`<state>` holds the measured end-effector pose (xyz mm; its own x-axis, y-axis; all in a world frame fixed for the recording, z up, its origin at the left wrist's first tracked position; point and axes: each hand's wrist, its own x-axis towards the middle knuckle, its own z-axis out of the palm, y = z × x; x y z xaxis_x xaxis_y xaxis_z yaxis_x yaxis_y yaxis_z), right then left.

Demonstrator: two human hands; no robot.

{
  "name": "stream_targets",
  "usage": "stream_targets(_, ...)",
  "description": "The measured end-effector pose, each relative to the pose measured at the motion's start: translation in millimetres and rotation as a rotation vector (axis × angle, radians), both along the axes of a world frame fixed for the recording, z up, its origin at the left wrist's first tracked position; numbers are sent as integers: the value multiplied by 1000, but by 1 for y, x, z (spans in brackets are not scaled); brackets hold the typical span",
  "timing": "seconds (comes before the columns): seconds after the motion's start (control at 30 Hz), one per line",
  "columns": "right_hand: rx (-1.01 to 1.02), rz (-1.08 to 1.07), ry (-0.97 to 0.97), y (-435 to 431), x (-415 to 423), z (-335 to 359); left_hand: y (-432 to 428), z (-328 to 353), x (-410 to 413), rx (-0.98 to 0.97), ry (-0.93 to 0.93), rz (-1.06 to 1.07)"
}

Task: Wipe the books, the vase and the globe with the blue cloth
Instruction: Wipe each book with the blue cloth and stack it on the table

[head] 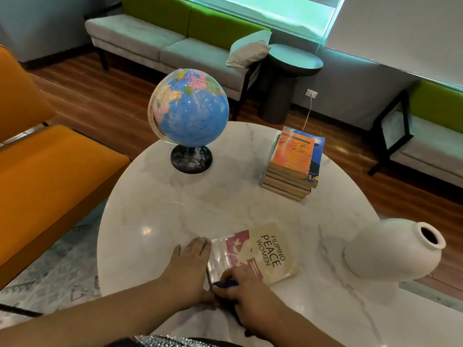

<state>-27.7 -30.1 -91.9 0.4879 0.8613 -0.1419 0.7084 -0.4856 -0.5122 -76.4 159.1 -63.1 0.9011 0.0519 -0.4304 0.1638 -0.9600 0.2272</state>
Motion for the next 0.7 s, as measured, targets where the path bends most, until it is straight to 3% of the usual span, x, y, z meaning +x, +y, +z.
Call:
stream_targets(0.2, 3, -50, -124, -5, 25, 12, 2, 3, 1, 30, 59, -29)
stream_targets(0.4, -24, 141, 1, -2, 10, 16, 4, 5, 2, 32, 102, -48)
stream_targets(0.53, -84, 91, -199, -11, 23, 32, 8, 8, 2, 9, 111, -40)
stream_targets(0.63, -7, 29, -90, 7, 9, 27, 7, 10, 3, -12, 121, -21)
stream_targets(0.7, -30, 159, -38, 6, 1, 17, 6, 9, 3, -23, 106, -3)
